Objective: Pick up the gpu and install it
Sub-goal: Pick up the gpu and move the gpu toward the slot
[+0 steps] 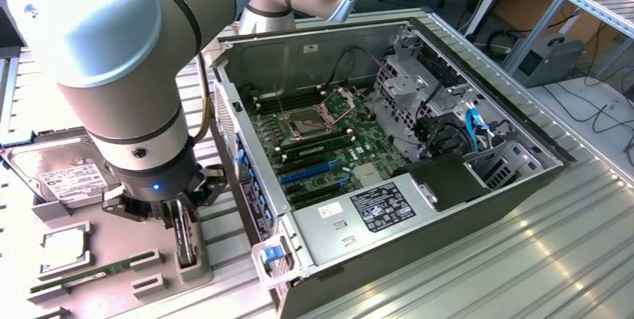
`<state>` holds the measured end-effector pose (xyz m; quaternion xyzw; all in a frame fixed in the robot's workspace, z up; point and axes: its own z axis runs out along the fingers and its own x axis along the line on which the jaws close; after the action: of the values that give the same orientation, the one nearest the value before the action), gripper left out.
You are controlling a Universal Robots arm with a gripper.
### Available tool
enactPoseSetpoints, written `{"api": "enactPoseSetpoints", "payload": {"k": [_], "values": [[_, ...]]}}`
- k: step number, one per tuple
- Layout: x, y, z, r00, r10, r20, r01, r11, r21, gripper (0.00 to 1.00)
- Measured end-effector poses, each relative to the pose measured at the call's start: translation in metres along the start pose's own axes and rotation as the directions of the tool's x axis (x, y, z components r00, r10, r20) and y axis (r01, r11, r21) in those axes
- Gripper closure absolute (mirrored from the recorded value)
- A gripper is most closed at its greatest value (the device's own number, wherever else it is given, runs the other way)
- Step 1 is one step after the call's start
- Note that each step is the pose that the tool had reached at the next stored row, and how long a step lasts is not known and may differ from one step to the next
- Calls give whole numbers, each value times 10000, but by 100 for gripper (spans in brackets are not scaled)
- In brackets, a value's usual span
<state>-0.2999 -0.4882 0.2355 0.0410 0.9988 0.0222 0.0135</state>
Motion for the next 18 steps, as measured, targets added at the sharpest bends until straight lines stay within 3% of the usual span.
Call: {"api": "enactPoseSetpoints", "payload": {"k": [18], "values": [[17,10,-40,10000,0,6,0,10000,0,62]]}}
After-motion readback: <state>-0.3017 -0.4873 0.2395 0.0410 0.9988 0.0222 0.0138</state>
